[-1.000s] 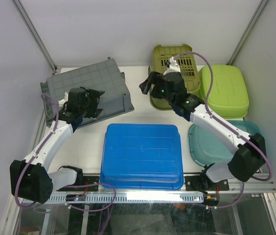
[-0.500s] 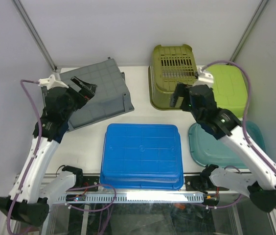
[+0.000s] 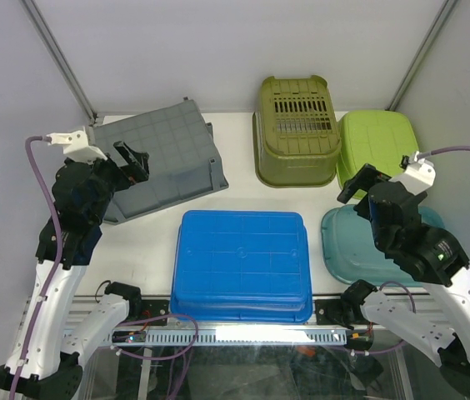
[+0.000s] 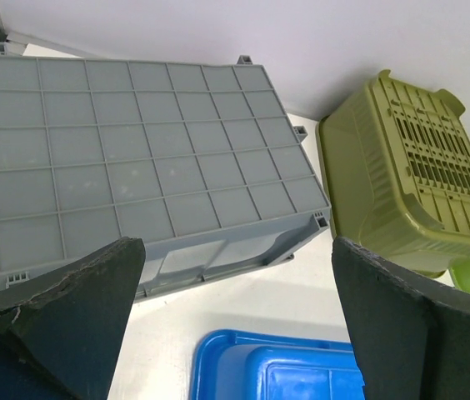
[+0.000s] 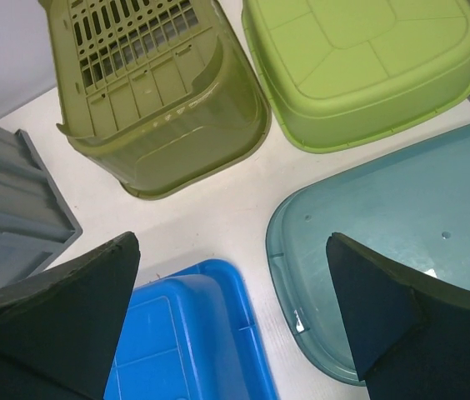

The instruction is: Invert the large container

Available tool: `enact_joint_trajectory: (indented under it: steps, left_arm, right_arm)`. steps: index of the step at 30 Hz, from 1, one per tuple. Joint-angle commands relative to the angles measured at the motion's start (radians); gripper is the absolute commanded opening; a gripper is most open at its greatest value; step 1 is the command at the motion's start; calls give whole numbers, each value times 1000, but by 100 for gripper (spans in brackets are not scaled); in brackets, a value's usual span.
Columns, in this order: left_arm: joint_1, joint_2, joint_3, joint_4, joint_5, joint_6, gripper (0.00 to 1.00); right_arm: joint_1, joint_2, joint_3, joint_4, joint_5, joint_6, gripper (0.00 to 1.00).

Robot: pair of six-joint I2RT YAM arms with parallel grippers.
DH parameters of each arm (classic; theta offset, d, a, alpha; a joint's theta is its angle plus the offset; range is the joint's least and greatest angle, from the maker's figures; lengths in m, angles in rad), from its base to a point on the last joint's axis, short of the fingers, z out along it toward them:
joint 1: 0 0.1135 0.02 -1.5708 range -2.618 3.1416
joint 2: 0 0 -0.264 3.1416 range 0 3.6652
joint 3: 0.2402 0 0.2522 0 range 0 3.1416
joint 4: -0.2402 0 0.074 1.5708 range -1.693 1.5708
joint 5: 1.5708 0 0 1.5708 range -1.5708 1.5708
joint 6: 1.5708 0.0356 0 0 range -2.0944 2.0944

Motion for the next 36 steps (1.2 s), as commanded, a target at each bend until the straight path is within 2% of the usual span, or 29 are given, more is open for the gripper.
enact_joint_trajectory:
  steps: [1, 21, 36]
  left_arm:
    - [1, -17, -16, -9, -15, 26, 99]
    - [2, -15, -70, -10, -50, 12, 99]
    - [2, -32, -54, 6, -45, 1, 99]
  right_arm:
    - [-2, 13, 0, 30, 72, 39, 99]
    - [-1, 49, -11, 15, 68, 42, 99]
    - [-2, 43, -12, 26, 57, 42, 99]
